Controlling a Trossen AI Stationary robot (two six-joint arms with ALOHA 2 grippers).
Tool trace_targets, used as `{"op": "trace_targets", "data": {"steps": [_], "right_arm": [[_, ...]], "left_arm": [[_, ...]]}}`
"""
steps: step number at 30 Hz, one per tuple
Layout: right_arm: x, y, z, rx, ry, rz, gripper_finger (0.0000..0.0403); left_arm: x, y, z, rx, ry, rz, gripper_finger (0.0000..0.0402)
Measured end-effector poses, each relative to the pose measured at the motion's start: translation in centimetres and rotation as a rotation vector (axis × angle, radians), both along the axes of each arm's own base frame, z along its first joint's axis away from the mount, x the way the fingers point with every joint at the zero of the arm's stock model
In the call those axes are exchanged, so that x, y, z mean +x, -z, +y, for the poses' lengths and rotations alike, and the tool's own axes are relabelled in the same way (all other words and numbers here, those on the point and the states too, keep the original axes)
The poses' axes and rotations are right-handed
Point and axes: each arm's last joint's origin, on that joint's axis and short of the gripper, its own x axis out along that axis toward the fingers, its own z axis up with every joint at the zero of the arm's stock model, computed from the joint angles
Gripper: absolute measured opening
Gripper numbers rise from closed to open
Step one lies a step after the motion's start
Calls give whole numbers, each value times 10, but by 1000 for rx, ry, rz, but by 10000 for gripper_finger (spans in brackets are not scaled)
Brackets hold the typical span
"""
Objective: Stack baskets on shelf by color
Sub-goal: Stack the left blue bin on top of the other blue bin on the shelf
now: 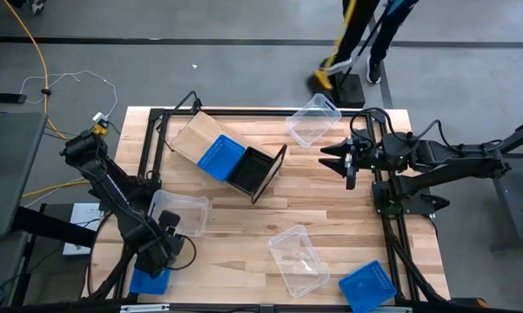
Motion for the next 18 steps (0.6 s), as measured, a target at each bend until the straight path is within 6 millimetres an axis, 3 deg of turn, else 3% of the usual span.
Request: {"op": "trace_targets", "data": {"steps": [15, 18], "right_arm": [[0, 0, 0, -19, -4, 4, 174], [0, 0, 0, -21, -4, 4, 174]], "left_arm": [[-2, 14, 1, -44, -51, 1, 187], [-1, 14, 1, -42, -51, -10, 171]]}}
